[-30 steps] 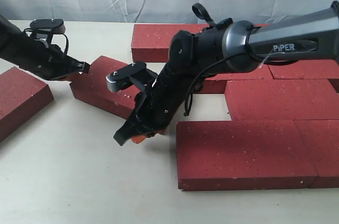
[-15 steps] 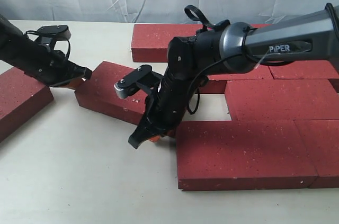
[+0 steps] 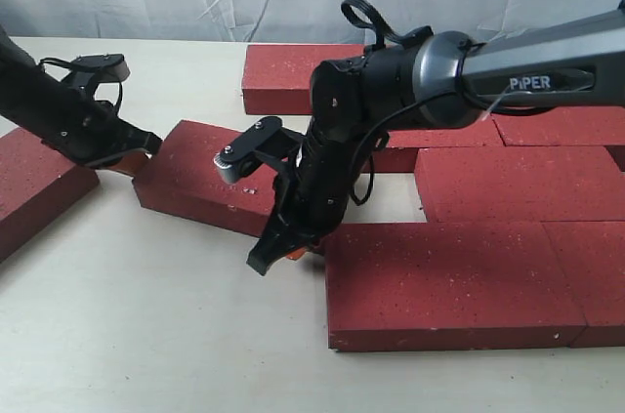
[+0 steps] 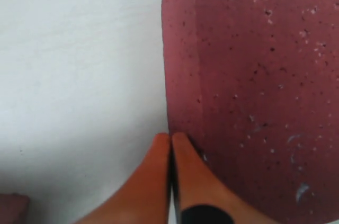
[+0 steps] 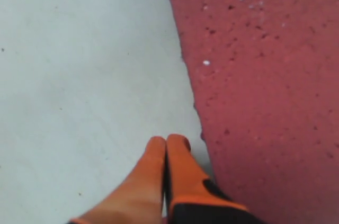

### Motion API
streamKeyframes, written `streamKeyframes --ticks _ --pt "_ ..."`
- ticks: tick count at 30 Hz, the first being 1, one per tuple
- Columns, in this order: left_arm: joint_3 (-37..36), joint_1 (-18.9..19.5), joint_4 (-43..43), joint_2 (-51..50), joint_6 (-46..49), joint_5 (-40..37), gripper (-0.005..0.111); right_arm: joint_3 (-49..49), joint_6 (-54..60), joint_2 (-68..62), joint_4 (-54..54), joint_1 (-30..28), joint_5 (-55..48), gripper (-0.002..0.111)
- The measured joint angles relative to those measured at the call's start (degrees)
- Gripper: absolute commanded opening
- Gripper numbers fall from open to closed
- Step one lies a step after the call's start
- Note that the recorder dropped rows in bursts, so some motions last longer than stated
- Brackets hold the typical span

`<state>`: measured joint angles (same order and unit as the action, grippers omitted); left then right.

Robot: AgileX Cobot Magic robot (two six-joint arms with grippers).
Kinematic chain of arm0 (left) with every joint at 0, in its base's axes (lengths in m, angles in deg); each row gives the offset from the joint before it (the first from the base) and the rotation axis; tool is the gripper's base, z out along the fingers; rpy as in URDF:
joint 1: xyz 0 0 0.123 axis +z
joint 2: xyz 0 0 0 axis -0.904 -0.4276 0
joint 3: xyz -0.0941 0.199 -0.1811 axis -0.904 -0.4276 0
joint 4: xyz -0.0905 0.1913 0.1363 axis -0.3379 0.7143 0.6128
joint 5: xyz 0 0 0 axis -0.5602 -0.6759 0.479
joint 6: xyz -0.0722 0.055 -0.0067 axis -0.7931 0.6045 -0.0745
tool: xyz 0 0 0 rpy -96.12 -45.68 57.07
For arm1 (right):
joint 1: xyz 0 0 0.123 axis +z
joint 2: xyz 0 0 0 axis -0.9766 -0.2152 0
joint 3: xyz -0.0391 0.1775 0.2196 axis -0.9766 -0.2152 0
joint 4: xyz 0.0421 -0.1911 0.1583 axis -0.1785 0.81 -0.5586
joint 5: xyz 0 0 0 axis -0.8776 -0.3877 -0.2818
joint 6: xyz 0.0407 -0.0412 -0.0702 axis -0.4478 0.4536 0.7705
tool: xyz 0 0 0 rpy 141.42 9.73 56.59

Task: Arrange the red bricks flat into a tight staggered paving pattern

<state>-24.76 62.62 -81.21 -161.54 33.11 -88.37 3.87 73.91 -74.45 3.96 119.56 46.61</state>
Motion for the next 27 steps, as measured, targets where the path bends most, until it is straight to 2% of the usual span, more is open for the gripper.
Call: streamKeyframes --ticks 15,27 --pt "0.5 0.9 3.5 0.1 0.0 -5.6 0.0 0.0 -2.4 0.1 7.0 0.2 0.1 -0.001" --pt "0.3 0.4 4.5 4.9 -1.4 -3.1 0.0 0.0 -2.1 2.4 5.4 2.7 3.0 -0.001"
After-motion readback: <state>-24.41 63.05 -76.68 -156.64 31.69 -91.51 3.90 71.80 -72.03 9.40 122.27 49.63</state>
